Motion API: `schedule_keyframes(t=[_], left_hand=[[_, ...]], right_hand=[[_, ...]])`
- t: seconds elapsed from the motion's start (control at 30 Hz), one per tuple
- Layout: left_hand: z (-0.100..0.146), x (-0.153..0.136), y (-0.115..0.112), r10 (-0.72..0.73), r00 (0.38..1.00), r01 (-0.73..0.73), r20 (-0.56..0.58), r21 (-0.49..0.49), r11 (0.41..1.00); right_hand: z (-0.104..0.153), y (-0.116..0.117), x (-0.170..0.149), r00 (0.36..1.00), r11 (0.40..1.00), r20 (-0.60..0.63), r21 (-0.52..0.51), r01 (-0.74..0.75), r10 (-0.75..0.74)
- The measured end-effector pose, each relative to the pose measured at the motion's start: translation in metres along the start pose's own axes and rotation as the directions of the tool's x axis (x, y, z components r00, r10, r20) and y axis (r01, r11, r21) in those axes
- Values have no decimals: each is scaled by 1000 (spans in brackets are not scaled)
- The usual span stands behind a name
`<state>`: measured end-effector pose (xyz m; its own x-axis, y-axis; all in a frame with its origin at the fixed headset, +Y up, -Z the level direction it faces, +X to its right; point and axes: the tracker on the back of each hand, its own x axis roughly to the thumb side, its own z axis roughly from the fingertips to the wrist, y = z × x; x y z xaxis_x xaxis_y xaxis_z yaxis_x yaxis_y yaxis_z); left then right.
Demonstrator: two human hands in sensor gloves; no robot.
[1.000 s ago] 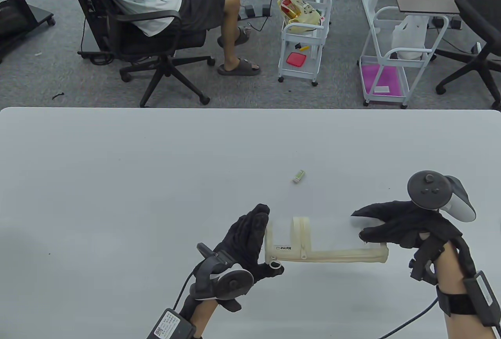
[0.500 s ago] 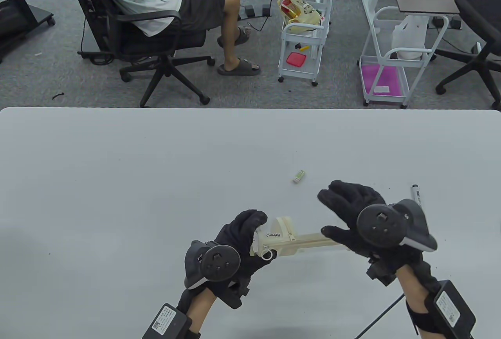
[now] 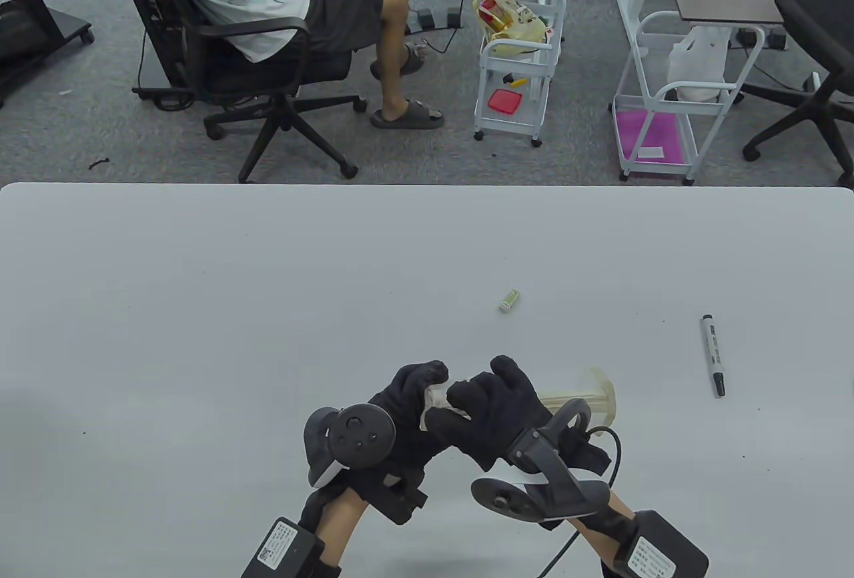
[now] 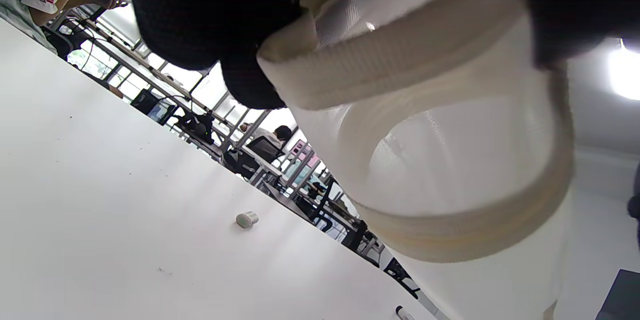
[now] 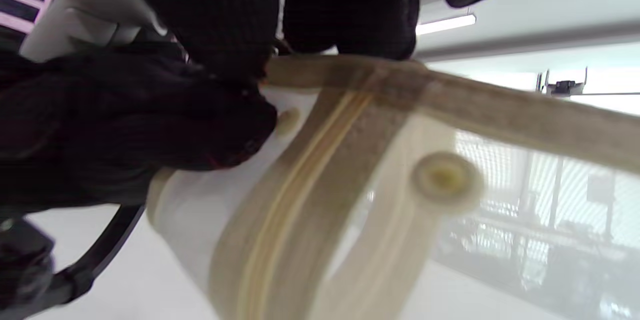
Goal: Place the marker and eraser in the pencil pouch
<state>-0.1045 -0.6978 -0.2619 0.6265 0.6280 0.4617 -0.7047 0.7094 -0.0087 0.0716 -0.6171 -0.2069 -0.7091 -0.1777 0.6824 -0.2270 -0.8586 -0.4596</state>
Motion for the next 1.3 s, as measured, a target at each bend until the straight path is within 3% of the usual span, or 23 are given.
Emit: schedule_keyframes(t=[0.17,0.37,0.6,0.83,0.97,1.1,1.2,1.27,1.3], left_hand=[[0,1,-3,-3,1000,3,11,-7,1000],[-1,-6,-3,80,997,-81,13,29,996],[-5,-22,-2,145,989,-144,-41,32,989],[-5,-38,4,194,976,-187,-98,69,980],[-5,-46,9,188,975,-177,-119,94,980],[-6,-45,7,188,975,-179,-117,85,980],[-4,-42,5,204,972,-194,-113,94,976],[-4,-40,4,212,972,-204,-105,84,975],[-4,-39,3,213,972,-205,-100,80,975]], right_hand=[[0,1,1,999,999,31,-12,30,-30],[3,-8,-13,999,996,-30,86,23,-20],[32,-12,-62,977,993,-214,110,39,-15],[64,-20,-129,897,987,-439,119,106,-43],[77,-20,-151,860,988,-508,103,111,-44],[82,-13,-165,832,966,-525,65,250,-180],[92,-7,-186,733,917,-604,5,398,-314],[105,-1,-205,659,953,-726,15,303,-198],[116,7,-220,576,971,-809,30,236,-115]])
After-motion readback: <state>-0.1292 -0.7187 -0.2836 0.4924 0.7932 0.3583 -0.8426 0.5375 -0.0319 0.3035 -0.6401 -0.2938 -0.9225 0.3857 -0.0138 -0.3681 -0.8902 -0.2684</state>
